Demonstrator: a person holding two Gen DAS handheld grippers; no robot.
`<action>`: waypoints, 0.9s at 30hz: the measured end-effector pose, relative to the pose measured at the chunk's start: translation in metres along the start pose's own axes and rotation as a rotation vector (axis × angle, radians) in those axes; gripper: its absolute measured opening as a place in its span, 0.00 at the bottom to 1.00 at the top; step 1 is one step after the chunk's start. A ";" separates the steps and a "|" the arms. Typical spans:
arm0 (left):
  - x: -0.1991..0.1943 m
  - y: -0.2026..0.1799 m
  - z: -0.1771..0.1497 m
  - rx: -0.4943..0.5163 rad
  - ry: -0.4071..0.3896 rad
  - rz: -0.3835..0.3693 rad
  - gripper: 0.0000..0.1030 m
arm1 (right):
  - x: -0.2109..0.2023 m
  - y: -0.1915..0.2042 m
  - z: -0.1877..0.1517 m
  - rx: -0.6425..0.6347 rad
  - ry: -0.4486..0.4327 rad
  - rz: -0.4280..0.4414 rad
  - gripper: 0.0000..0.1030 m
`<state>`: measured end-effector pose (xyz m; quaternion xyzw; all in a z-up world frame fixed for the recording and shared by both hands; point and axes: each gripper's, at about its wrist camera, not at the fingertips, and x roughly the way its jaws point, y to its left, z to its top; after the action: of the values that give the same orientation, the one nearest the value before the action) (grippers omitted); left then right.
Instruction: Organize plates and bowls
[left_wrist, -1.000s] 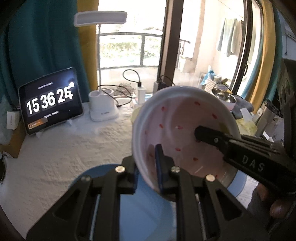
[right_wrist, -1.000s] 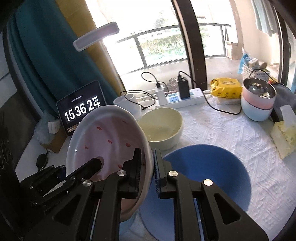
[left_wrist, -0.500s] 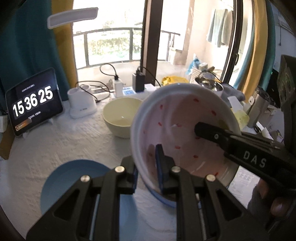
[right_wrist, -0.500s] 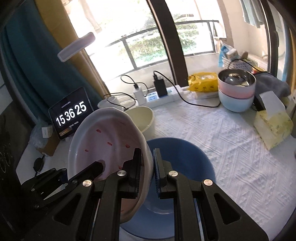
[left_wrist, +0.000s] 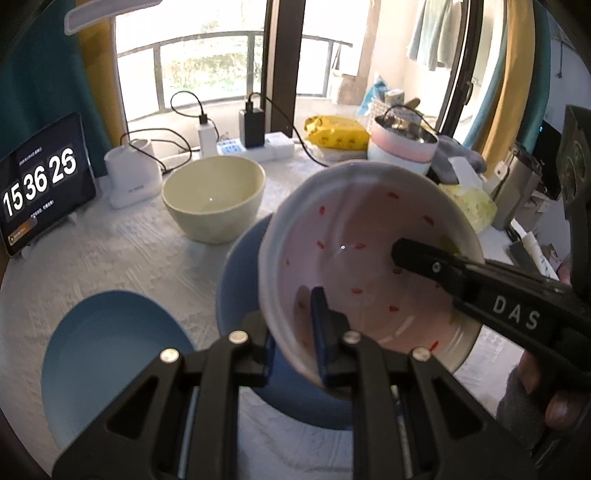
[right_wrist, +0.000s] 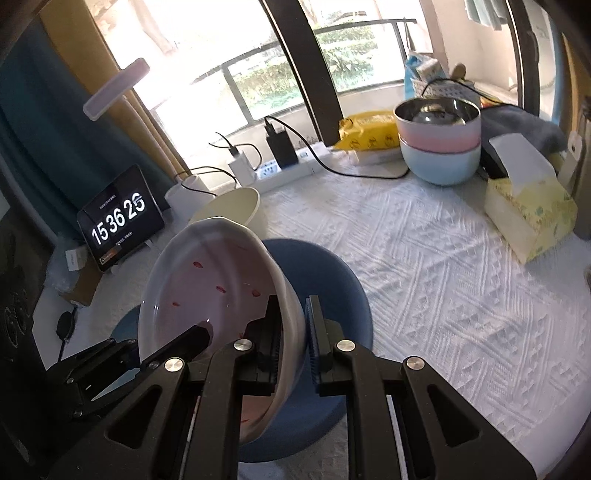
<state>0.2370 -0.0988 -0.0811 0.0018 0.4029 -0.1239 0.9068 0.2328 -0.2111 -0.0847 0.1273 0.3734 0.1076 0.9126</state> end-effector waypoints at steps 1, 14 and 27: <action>0.002 -0.001 -0.001 0.001 0.004 0.002 0.16 | 0.002 -0.002 -0.001 0.002 0.007 -0.001 0.14; 0.004 0.002 -0.002 0.010 -0.009 0.039 0.19 | 0.014 -0.005 -0.003 -0.044 0.033 -0.041 0.16; 0.003 0.002 -0.005 0.028 -0.009 0.047 0.19 | 0.013 0.002 0.000 -0.102 0.023 -0.091 0.24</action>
<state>0.2354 -0.0968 -0.0870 0.0234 0.3968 -0.1084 0.9112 0.2414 -0.2052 -0.0925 0.0624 0.3833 0.0865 0.9175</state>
